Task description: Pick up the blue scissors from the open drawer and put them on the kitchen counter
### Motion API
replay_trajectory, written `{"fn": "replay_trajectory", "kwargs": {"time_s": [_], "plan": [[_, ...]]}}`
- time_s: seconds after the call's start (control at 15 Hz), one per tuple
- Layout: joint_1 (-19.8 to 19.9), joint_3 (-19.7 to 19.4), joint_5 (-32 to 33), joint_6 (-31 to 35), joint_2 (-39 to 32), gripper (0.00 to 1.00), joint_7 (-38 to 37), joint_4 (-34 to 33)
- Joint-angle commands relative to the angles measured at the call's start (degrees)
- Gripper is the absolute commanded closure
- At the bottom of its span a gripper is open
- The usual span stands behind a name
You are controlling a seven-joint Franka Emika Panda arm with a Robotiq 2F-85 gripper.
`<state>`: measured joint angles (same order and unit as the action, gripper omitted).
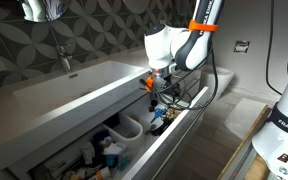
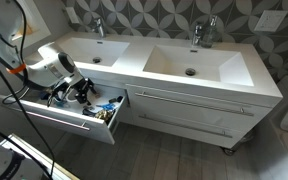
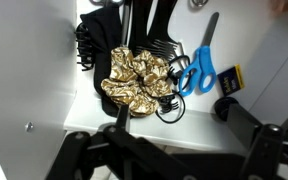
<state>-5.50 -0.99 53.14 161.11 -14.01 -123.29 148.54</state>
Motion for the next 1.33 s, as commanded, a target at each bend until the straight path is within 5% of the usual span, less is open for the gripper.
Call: {"fn": "replay_trajectory", "kwargs": {"time_s": [0.0,0.8,1.27], "plan": [[0.0,0.0,0.1,0.1,-0.5,0.0,0.0,-0.3],[1.2,-1.1,0.4,6.0,-10.3,0.0,2.0,-8.2],[-1.8,-1.9,0.7,5.5,-17.7,0.0,-2.0,-13.6]]}}
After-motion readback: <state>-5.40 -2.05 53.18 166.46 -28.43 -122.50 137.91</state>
